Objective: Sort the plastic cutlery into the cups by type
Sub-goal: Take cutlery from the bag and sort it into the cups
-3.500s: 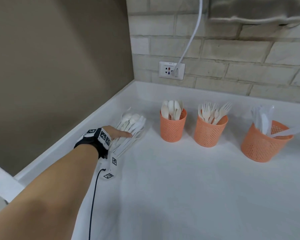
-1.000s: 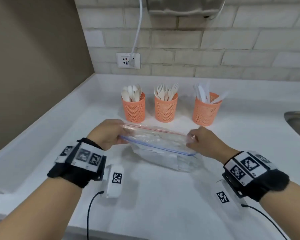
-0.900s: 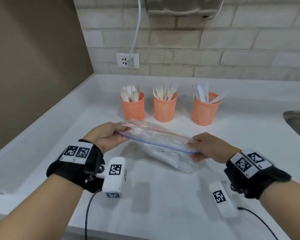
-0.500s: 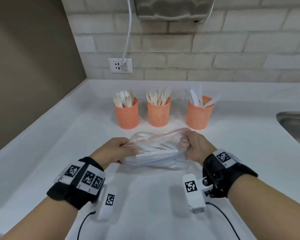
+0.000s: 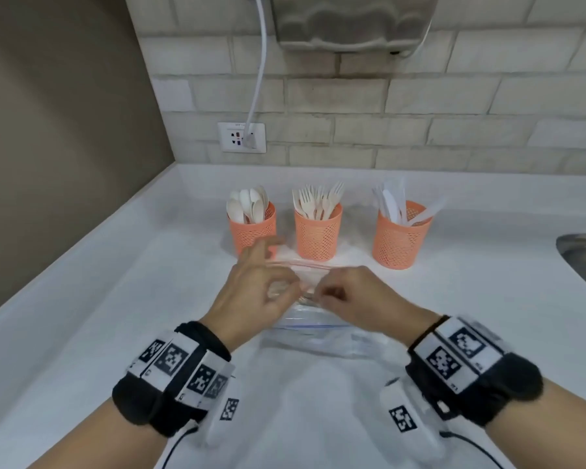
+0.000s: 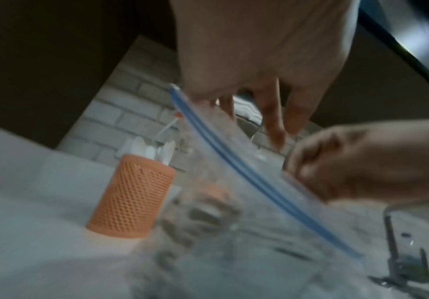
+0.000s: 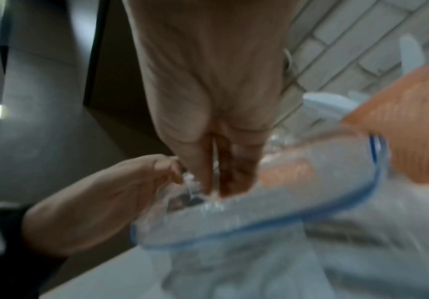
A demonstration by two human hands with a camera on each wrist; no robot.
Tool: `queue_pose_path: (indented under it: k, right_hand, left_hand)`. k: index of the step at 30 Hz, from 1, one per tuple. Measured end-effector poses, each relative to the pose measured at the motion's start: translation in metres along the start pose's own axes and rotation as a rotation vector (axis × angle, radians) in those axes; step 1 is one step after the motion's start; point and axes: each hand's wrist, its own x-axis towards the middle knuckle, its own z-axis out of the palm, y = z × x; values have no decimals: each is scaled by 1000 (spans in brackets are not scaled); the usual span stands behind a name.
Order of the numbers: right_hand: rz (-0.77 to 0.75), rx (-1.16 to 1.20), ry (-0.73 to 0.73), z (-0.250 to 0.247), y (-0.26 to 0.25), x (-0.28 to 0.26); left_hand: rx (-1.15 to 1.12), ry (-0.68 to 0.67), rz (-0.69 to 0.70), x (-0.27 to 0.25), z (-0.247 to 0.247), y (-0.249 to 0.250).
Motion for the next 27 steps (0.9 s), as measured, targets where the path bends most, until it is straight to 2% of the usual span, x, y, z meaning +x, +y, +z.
queue_pose_path:
  k: [2, 3, 6, 9, 11, 16, 17, 19, 22, 24, 27]
  right_hand:
    - [136, -217, -75, 8, 10, 3]
    - [211, -255, -99, 10, 14, 5]
    - [318, -302, -184, 13, 19, 12]
    - [304, -382, -319, 16, 16, 17]
    - [222, -387, -362, 17, 16, 19]
    - [-100, -286, -246, 19, 27, 8]
    - [-88, -241, -245, 20, 30, 7]
    - [40, -171, -259, 17, 32, 9]
    - [187, -229, -350, 13, 29, 21]
    - [156, -256, -349, 13, 25, 28]
    - [25, -251, -347, 15, 25, 27]
  left_hand:
    - [352, -204, -179, 5, 7, -3]
    - [410, -301, -276, 9, 7, -5]
    - [161, -492, -481, 14, 9, -16]
    - [96, -609, -516, 16, 12, -24]
    - [25, -608, -545, 15, 11, -31]
    - [-303, -364, -610, 22, -7, -50]
    - [-335, -321, -620, 23, -9, -52]
    - [-371, -304, -600, 23, -8, -53]
    - [-346, -393, -542, 23, 0, -49]
    - [-335, -461, -554, 22, 3, -48]
    - [-433, -502, -599, 19, 1, -53]
